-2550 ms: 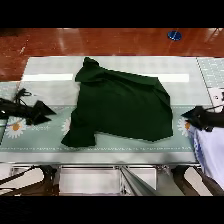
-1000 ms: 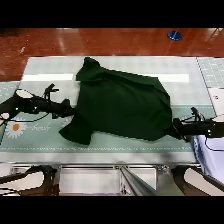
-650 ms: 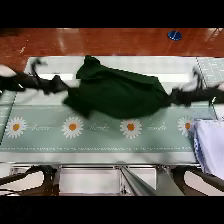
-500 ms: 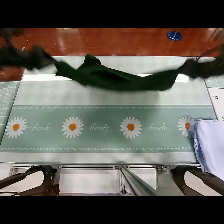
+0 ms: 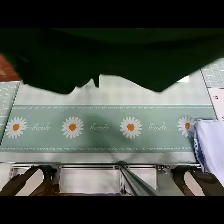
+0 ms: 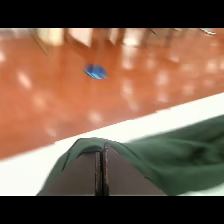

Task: Fold the shirts.

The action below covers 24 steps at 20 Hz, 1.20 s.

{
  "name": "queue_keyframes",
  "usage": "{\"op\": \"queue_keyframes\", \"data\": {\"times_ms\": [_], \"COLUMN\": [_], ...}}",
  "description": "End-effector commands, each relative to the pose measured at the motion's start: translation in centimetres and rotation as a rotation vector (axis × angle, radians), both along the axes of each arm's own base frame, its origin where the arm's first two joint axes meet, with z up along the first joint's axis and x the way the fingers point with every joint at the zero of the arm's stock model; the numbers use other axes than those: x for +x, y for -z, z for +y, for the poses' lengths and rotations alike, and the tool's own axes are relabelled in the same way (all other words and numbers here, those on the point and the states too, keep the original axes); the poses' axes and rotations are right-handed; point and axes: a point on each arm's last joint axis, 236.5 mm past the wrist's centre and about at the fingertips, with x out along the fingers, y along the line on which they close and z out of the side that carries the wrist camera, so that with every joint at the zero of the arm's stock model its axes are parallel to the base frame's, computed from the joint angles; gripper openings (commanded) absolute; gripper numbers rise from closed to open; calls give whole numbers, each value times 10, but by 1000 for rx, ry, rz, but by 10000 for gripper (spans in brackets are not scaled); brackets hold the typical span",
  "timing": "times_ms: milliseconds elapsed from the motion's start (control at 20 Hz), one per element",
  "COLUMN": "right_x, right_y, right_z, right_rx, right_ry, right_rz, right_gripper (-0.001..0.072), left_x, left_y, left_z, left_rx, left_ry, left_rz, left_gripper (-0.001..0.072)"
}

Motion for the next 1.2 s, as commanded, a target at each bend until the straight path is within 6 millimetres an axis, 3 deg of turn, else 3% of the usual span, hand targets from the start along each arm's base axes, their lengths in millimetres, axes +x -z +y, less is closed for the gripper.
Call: {"op": "queue_keyframes", "data": {"times_ms": [0, 150, 200, 300, 400, 600, 900, 1050, 1150], "right_x": [-68, -90, -91, -82, -62, 8, 154, 217, 251], "right_y": [-18, -4, 5, 24, 55, 152, 309, 381, 419], "right_z": [-6, -17, -16, -15, -18, -11, -16, -19, -23], "right_rx": [-34, -50, -58, -57, -47, 16, 172, 252, 274], "right_ry": [78, 138, 132, 119, 113, 31, -11, -6, -4], "right_rz": [-97, -55, -20, 53, 155, 402, 698, 803, 876], "right_gripper": [23, 23, 24, 23, 23, 23, 23, 24, 24], "left_x": [-78, -128, -134, -114, -70, 29, 186, 239, 264], "left_y": [-24, -33, -29, -6, 37, 159, 313, 386, 421], "left_z": [16, 18, 15, 21, 35, 37, 23, 18, 17], "left_rx": [129, 154, 145, 170, 200, 277, 243, 221, 205], "left_ry": [-208, -214, -176, -157, -208, -213, -222, -231, -250], "left_rz": [-136, -223, -215, -143, 9, 357, 593, 658, 680], "left_gripper": [24, 24, 24, 24, 25, 24, 25, 25, 25]}}
